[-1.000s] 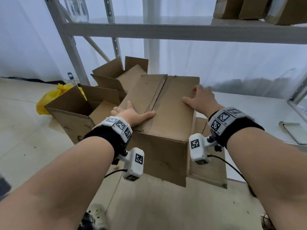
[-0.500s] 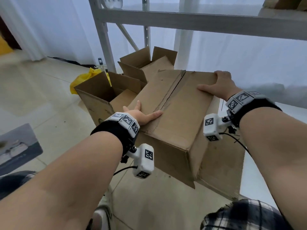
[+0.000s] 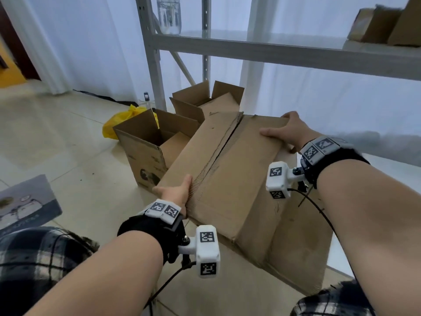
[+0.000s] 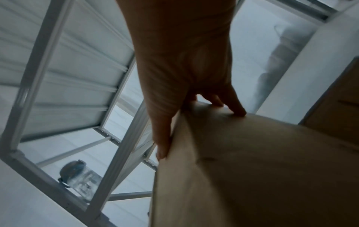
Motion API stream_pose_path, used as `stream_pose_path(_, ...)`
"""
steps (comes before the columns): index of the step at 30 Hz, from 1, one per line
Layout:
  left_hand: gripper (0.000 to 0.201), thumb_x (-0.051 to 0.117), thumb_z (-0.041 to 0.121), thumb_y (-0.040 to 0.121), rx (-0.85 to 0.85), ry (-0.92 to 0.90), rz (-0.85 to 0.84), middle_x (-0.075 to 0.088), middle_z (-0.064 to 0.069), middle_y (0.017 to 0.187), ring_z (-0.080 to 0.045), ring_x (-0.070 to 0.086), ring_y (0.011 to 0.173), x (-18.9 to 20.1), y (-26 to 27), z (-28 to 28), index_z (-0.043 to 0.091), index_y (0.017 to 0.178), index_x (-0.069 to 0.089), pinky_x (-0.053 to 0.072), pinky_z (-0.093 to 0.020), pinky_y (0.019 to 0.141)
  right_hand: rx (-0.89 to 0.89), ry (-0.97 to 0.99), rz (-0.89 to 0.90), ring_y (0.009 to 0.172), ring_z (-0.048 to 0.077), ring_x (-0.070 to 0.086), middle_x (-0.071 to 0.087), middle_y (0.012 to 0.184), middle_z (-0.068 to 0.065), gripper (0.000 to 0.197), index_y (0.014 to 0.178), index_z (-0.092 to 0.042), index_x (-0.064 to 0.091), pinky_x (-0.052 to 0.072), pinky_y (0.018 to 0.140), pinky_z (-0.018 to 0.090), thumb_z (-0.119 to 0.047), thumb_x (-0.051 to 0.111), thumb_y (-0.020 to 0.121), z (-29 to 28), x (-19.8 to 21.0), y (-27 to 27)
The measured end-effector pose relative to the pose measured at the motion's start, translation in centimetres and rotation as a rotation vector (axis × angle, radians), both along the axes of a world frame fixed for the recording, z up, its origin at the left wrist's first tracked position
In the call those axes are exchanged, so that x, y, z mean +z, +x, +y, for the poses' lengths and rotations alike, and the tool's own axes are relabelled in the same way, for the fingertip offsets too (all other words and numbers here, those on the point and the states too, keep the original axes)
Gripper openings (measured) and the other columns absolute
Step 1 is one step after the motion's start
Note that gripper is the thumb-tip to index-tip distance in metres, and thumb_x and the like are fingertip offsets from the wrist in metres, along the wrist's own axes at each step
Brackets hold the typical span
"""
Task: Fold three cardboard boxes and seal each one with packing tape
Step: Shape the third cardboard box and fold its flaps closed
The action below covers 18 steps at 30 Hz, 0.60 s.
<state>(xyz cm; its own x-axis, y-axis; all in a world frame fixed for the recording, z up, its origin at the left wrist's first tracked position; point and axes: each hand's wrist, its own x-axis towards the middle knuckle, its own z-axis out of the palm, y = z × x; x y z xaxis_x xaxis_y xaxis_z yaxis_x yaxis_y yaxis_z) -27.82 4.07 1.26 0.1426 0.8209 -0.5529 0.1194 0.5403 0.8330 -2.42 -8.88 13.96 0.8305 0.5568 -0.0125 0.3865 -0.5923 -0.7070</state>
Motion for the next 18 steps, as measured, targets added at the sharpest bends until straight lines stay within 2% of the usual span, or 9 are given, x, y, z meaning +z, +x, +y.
stream_pose_path(3, 0.105, 0.076, 0.060, 0.058, -0.030, 0.179, 0.070, 0.042, -0.011, 0.136, -0.036, 0.047, 0.118, 0.9, -1.1, 0.5, 0.028, 0.141, 0.020, 0.042, -0.056, 0.100, -0.054, 0.104, 0.010, 0.103, 0.023, 0.049, 0.048, 0.119, 0.003, 0.081, 0.129, -0.017, 0.040, 0.050, 0.093, 0.047, -0.050, 0.080, 0.068, -0.5, 0.3, -1.5)
stream_pose_path(5, 0.096, 0.068, 0.061, 0.069, -0.121, 0.356, 0.191, 0.041, -0.013, 0.141, -0.038, 0.044, 0.123, 2.8, -1.8, 1.5, 0.026, 0.146, 0.022, 0.036, -0.052, 0.106, -0.107, 0.167, 0.017, 0.103, 0.023, 0.050, 0.048, 0.114, 0.002, 0.077, 0.122, -0.016, 0.043, 0.050, 0.091, 0.051, -0.053, 0.080, 0.066, -1.4, 0.7, -2.5)
stream_pose_path(7, 0.087, 0.064, 0.057, 0.079, -0.190, 0.523, 0.243, 0.040, -0.014, 0.143, -0.037, 0.042, 0.127, 5.5, -2.0, 2.8, 0.024, 0.149, 0.023, 0.034, -0.048, 0.108, -0.176, 0.215, 0.005, 0.101, 0.025, 0.052, 0.050, 0.106, 0.001, 0.075, 0.115, -0.014, 0.045, 0.051, 0.088, 0.053, -0.060, 0.077, 0.064, -2.8, 1.3, -3.1)
stream_pose_path(10, 0.086, 0.060, 0.057, 0.084, -0.348, 0.706, 0.295, 0.038, -0.014, 0.147, -0.033, 0.041, 0.130, 9.4, -1.1, 4.3, 0.021, 0.151, 0.022, 0.035, -0.042, 0.109, -0.253, 0.213, -0.020, 0.098, 0.029, 0.055, 0.051, 0.098, 0.002, 0.075, 0.108, -0.012, 0.048, 0.053, 0.082, 0.054, -0.068, 0.070, 0.063, -5.6, 2.2, -3.8)
stream_pose_path(13, 0.082, 0.053, 0.058, 0.088, -0.536, 0.891, 0.379, 0.037, -0.015, 0.148, -0.033, 0.042, 0.131, 12.4, 0.8, 4.6, 0.017, 0.151, 0.022, 0.037, -0.038, 0.106, -0.300, 0.154, -0.036, 0.100, 0.034, 0.057, 0.055, 0.106, 0.008, 0.074, 0.108, -0.009, 0.049, 0.053, 0.084, 0.054, -0.071, 0.059, 0.069, -8.4, 2.5, -4.5)
stream_pose_path(16, 0.077, 0.047, 0.060, 0.090, -0.724, 1.032, 0.495, 0.035, -0.018, 0.149, -0.033, 0.039, 0.134, 13.8, 3.6, 4.5, 0.016, 0.150, 0.026, 0.034, -0.038, 0.107, -0.322, 0.044, -0.050, 0.101, 0.041, 0.059, 0.061, 0.113, 0.021, 0.072, 0.103, -0.001, 0.057, 0.050, 0.089, 0.052, -0.069, 0.047, 0.081, -10.5, 1.7, -4.9)
stream_pose_path(18, 0.076, 0.044, 0.064, 0.089, -0.842, 1.081, 0.564, 0.032, -0.022, 0.149, -0.034, 0.036, 0.135, 13.8, 5.6, 4.4, 0.021, 0.150, 0.029, 0.031, -0.040, 0.110, -0.352, -0.048, -0.057, 0.107, 0.039, 0.057, 0.061, 0.118, 0.022, 0.072, 0.109, 0.000, 0.060, 0.046, 0.091, 0.042, -0.066, 0.039, 0.089, -11.4, 0.6, -5.0)
